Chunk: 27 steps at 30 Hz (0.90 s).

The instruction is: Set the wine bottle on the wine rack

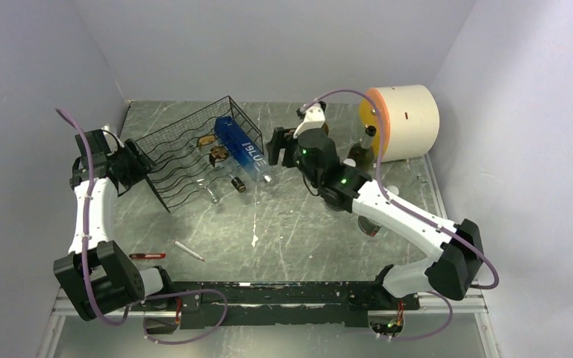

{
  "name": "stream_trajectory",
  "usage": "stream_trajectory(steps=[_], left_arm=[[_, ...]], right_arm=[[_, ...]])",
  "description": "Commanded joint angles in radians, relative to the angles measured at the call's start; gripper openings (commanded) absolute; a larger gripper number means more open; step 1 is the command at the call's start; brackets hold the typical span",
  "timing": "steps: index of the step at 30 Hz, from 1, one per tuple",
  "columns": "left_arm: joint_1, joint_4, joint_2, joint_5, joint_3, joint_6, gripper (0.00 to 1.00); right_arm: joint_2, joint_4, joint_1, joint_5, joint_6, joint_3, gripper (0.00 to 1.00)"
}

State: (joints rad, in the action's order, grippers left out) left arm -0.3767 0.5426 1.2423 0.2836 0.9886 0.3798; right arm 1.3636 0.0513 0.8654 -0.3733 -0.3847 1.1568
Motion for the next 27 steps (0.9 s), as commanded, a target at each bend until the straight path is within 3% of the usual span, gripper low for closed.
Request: stream_trajectory(steps=[1,7,13,16,27], left_arm=[[0.024,-0.072,-0.057,0.222,0.034,0.002,0.62],[0.024,-0.082,-0.093,0.335,0.033,-0.059,0.66],[0.025,-0.026,-0.172,0.046,0.036,-0.081,0.71],[0.027,-0.036,-0.209,-0.006,0.018,-0.077,0.72],[0.151,-0.028,-0.27,0.186,0.104,-0.181,0.73]], right_arm=[[-0.044,0.099,-0.057,-0.111,0.044,0.059,0.77],[-0.061,0.235,-0.119,-0.235,0.06,0.084,0.77],[-0.059,0.31,-0.183,-0.261,0.068,0.09,0.78],[-0.024,0.307,-0.194,-0.239,0.093,0.129,0.78],[0.214,0.282,-0.287,-0.166,0.139,0.365,0.78]])
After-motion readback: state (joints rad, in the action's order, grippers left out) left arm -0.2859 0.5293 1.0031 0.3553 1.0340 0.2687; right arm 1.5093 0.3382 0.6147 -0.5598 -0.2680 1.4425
